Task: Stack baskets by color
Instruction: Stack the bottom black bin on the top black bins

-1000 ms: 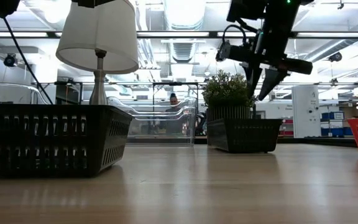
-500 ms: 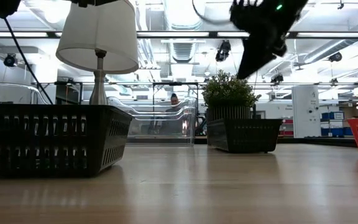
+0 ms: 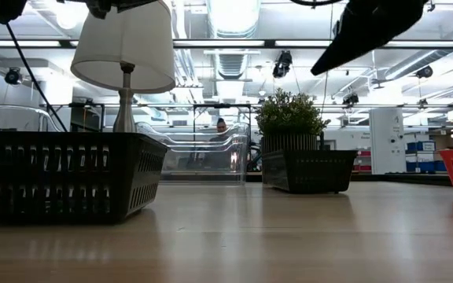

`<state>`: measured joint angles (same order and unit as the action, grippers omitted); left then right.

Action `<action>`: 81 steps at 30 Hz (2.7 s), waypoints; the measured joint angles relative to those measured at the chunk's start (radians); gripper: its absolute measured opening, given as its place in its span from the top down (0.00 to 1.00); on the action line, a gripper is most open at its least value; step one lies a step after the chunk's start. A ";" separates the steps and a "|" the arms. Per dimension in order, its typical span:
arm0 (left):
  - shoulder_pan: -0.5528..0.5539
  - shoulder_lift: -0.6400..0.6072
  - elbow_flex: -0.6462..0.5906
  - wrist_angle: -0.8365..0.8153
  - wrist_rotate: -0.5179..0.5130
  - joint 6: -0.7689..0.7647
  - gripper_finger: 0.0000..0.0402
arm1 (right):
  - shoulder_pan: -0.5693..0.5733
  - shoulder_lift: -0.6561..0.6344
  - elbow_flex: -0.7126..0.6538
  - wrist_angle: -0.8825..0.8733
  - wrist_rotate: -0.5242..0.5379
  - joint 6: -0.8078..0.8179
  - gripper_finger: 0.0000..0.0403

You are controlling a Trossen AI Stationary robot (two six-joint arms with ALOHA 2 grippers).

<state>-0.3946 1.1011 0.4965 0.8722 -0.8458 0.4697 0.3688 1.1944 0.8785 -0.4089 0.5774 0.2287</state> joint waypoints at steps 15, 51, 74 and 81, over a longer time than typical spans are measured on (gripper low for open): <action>-0.001 0.072 0.017 0.001 0.004 -0.096 1.00 | 0.000 -0.017 -0.064 0.049 -0.017 -0.049 0.89; -0.009 0.332 0.491 -1.218 0.731 -0.918 0.93 | 0.045 -0.034 -0.155 0.492 -0.167 -0.605 0.89; 0.028 0.523 0.464 -1.342 0.706 -0.747 0.69 | 0.045 -0.035 -0.156 0.487 -0.167 -0.481 0.89; 0.053 0.483 0.470 -1.276 0.704 -0.637 0.97 | 0.043 -0.034 -0.167 0.503 -0.167 -0.449 0.89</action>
<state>-0.3414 1.5843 0.9661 -0.4041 -0.1420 -0.1669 0.4114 1.1607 0.7120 0.0940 0.4100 -0.2200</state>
